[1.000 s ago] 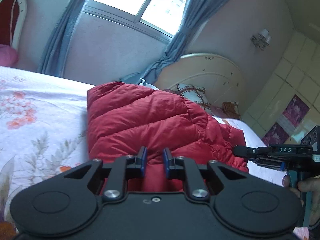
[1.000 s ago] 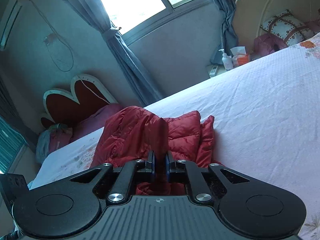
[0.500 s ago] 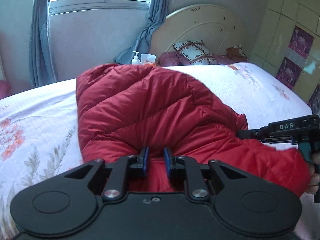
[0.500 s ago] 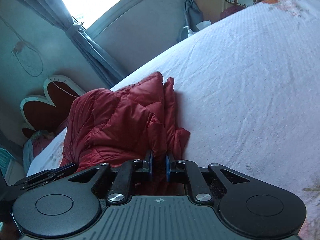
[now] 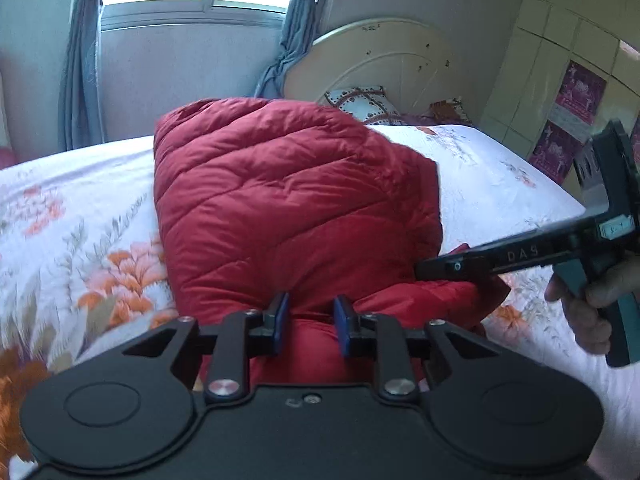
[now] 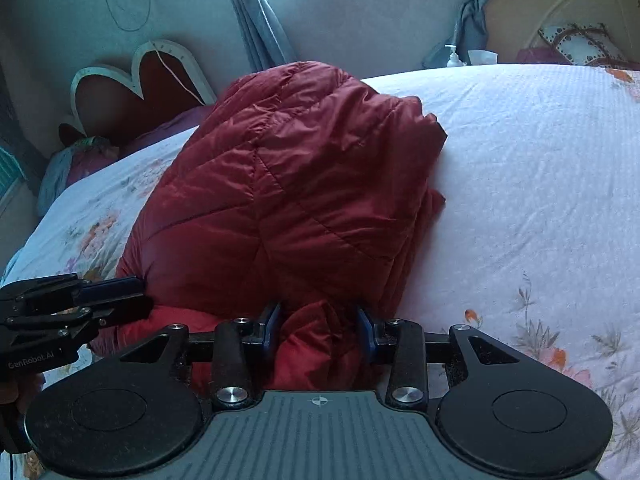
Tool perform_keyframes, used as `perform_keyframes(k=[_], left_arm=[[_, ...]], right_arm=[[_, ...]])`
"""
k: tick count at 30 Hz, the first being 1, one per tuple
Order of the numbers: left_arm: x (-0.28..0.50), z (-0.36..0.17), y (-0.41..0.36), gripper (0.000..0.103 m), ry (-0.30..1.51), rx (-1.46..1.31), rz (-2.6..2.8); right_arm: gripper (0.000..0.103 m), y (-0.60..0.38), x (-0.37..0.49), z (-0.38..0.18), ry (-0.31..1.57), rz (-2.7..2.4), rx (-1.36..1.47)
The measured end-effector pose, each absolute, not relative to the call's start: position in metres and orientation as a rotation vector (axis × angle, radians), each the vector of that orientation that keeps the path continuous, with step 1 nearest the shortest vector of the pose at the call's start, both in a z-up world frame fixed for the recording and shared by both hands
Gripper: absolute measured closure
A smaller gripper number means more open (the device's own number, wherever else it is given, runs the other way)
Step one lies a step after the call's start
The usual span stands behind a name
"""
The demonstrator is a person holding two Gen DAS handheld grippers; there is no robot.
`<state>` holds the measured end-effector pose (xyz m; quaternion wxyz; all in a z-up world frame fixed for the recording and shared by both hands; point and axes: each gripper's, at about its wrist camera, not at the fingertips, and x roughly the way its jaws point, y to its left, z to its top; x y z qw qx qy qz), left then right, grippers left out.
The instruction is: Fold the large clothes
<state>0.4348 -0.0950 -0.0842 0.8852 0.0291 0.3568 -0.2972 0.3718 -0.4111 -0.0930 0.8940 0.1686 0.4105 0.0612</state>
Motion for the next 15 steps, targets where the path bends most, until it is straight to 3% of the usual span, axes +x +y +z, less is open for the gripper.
perform_keyframes(k=[6,8,11,15], left_arm=[[0.484,-0.045,-0.082,0.074,0.609,0.041,-0.568],[0.516,-0.044,-0.085,0.068,0.613,0.009,-0.549],[0.557,-0.057,-0.097,0.055,0.688,-0.035,-0.537],[0.569,-0.094,-0.114,0.055,0.76,-0.006,-0.523]], right_arm=[[0.065,-0.418,0.395,-0.037,0.635,0.089,0.271],[0.065,-0.414,0.423,-0.032,0.618,0.083,0.244],[0.065,-0.41,0.466,-0.04,0.656,0.08,0.215],[0.065,-0.412,0.492,-0.072,0.771,0.032,0.19]])
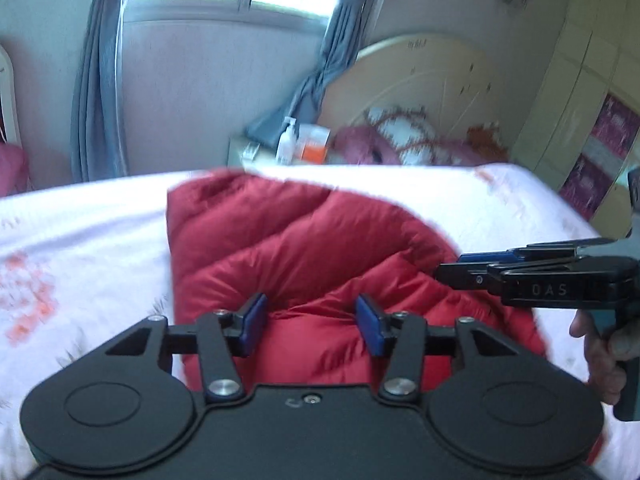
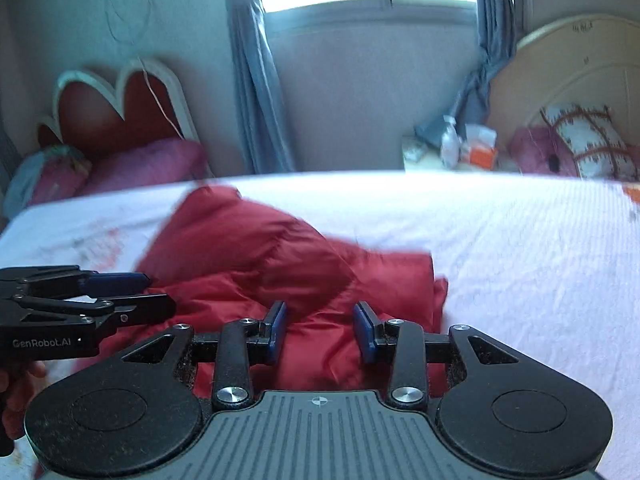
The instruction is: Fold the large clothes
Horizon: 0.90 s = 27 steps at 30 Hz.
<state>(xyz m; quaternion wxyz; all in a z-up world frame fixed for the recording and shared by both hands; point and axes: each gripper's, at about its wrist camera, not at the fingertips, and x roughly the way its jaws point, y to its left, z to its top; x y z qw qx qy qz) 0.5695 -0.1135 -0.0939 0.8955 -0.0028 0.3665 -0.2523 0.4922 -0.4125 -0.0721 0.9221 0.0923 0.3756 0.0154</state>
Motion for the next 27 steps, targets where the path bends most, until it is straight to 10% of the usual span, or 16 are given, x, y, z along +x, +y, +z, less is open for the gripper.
perform_keyframes(k=[8,10,11,17,20,27], left_arm=[[0.557,-0.087,-0.121,0.05,0.761,0.117,-0.484],[0.54,-0.073,-0.107,0.018,0.699,0.103,-0.476],[0.534,-0.069,-0.097,0.017,0.684,0.076,-0.485],[0.527,-0.08,-0.049,0.021,0.772,-0.185,-0.489],[0.531,-0.094,-0.04,0.021,0.824,-0.295,-0.492],[0.534,-0.12,-0.032,0.025,0.878,-0.439,-0.512]], right_arm=[[0.065,-0.437,0.474,-0.088,0.769,0.016,0.314],[0.062,-0.458,0.451,-0.069,0.683,-0.01,0.404],[0.046,-0.47,0.438,-0.063,0.66,-0.018,0.457],[0.042,-0.521,0.396,-0.085,0.677,-0.007,0.813],[0.021,-0.528,0.393,-0.102,0.664,-0.003,0.923],[0.021,-0.525,0.401,-0.13,0.708,0.052,1.001]])
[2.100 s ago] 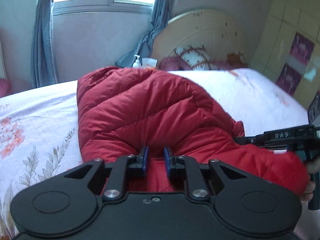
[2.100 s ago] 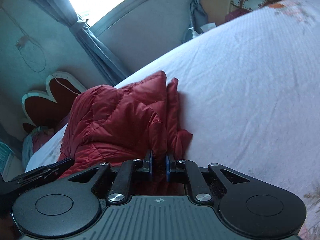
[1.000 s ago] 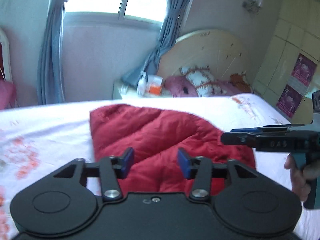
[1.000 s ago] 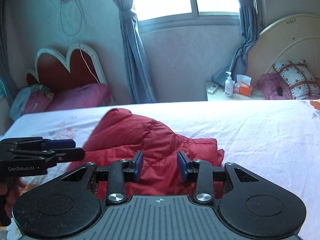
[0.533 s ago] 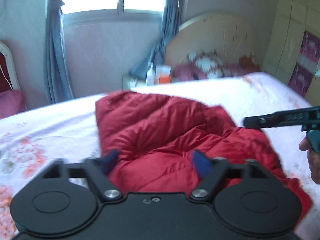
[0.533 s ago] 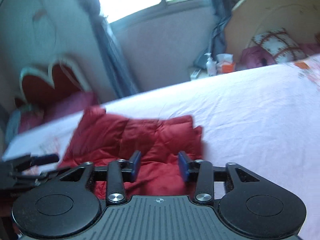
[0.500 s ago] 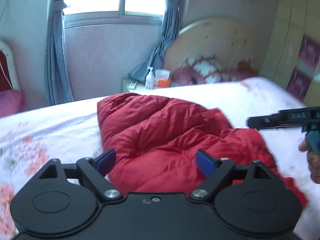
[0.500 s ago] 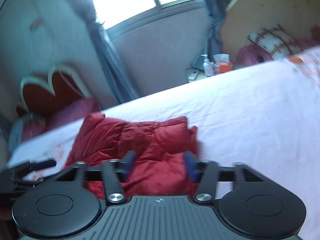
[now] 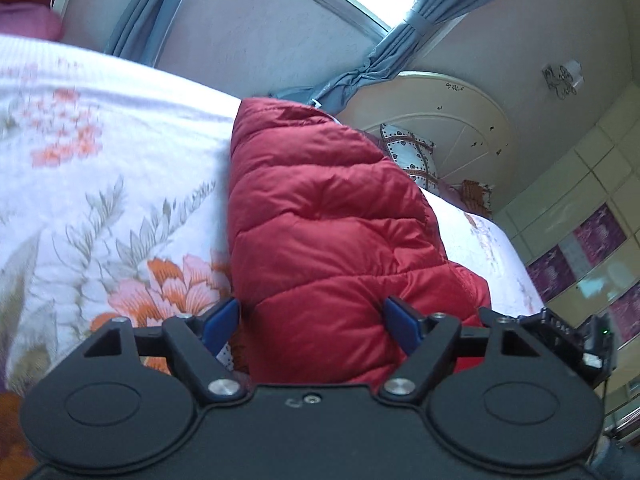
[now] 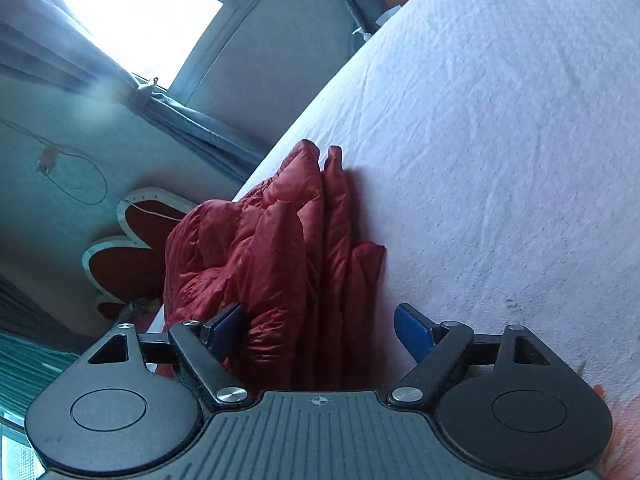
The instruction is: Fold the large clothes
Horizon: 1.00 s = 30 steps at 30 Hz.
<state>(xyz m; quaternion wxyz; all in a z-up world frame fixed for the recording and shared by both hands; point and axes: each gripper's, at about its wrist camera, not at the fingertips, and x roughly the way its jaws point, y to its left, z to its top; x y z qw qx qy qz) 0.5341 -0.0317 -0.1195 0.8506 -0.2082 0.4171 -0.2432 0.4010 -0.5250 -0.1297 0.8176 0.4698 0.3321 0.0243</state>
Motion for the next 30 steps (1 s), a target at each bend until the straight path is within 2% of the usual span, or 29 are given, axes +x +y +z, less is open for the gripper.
perform_keyframes(k=[2,3,8,11,15,21,30], left_arm=[[0.536,-0.124,-0.029,0.026,0.887,-0.461,-0.524],[0.537,-0.127,-0.029,0.027,0.896,-0.478,-0.529],[0.541,-0.14,-0.026,0.035,0.919,-0.559,-0.545],[0.537,-0.136,-0.029,0.045,0.904,-0.542,-0.543],[0.534,-0.126,-0.037,0.05,0.893,-0.497,-0.525],[0.523,-0.104,-0.046,0.056,0.855,-0.395,-0.511],[0.486,-0.061,-0.062,0.056,0.78,-0.312,-0.51]], right_arm=[[0.023,-0.522,0.404,-0.131,0.701,0.059,0.993],[0.03,-0.522,0.406,-0.131,0.703,0.067,0.993],[0.046,-0.516,0.412,-0.136,0.709,0.091,0.994],[0.066,-0.513,0.416,-0.138,0.734,0.123,0.989],[0.077,-0.505,0.413,-0.129,0.725,0.114,0.927],[0.083,-0.497,0.403,-0.11,0.697,0.113,0.873],[0.084,-0.49,0.363,-0.065,0.621,0.143,0.807]])
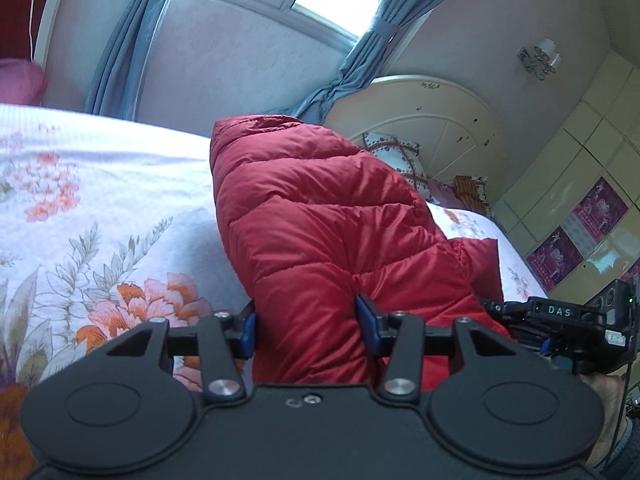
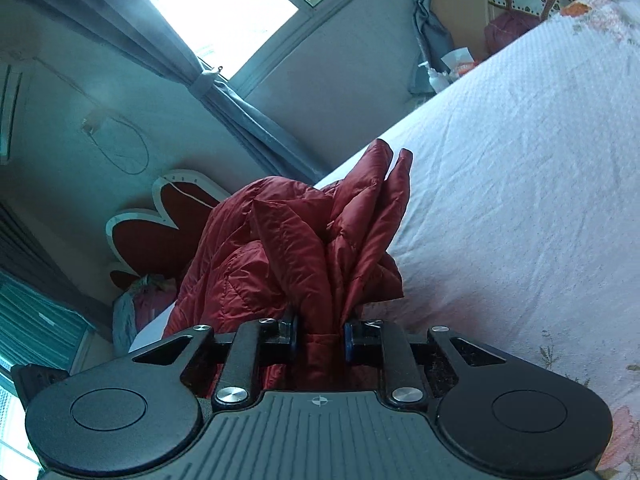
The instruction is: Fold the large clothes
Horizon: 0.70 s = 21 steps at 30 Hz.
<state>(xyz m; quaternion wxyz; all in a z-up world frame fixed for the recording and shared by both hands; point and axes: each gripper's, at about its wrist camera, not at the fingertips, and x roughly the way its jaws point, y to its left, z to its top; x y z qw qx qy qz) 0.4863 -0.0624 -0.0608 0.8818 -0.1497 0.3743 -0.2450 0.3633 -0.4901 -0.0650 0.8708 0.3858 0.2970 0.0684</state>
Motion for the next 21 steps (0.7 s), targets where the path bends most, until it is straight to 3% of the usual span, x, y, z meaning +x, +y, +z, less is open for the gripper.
perform_keyframes(k=[21], left_arm=[[0.368,-0.008,0.006,0.056,0.672,-0.282,-0.38]], right_arm=[[0.084,-0.342,0.314,-0.012,0.618,0.307,0.649]])
